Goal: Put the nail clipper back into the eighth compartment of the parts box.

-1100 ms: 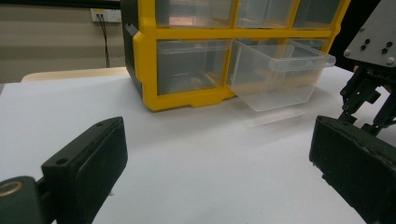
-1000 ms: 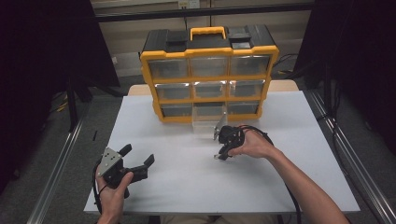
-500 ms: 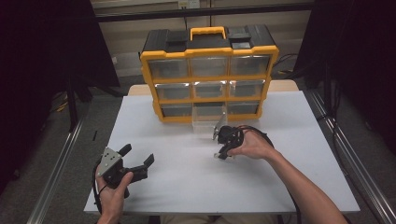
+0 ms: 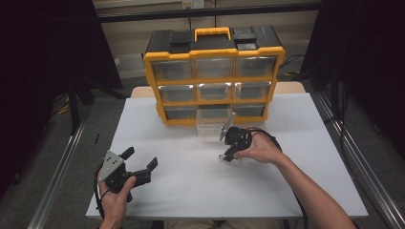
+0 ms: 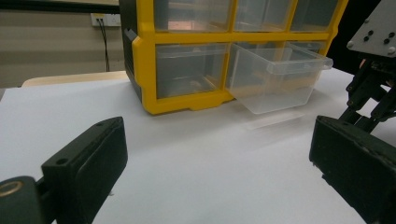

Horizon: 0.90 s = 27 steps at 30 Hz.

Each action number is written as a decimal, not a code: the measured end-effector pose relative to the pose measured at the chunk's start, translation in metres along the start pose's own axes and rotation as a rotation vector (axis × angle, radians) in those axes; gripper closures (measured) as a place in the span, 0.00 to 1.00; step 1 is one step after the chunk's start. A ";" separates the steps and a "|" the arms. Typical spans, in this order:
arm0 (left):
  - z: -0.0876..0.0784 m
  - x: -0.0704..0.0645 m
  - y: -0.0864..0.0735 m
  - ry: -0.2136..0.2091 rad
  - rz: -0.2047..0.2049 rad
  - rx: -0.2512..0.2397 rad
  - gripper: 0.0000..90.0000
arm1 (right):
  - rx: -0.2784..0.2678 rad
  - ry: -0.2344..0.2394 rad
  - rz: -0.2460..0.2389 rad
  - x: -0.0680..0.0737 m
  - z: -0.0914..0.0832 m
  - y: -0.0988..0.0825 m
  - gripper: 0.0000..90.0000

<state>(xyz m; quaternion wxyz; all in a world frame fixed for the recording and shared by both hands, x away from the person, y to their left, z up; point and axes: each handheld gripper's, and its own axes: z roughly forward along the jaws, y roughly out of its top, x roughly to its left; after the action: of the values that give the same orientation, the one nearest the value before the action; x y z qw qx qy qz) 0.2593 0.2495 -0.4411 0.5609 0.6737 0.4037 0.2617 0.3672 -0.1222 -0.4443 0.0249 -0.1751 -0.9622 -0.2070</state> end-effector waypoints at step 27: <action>0.000 -0.001 0.000 0.004 -0.006 -0.001 0.05 | -0.254 -0.034 0.026 -0.001 -0.037 -0.006 0.87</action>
<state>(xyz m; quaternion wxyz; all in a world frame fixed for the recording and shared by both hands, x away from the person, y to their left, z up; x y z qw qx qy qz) 0.2588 0.2491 -0.4410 0.5614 0.6715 0.4069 0.2614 0.3653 -0.1433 -0.4129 -0.0113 -0.1930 -0.9261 -0.3239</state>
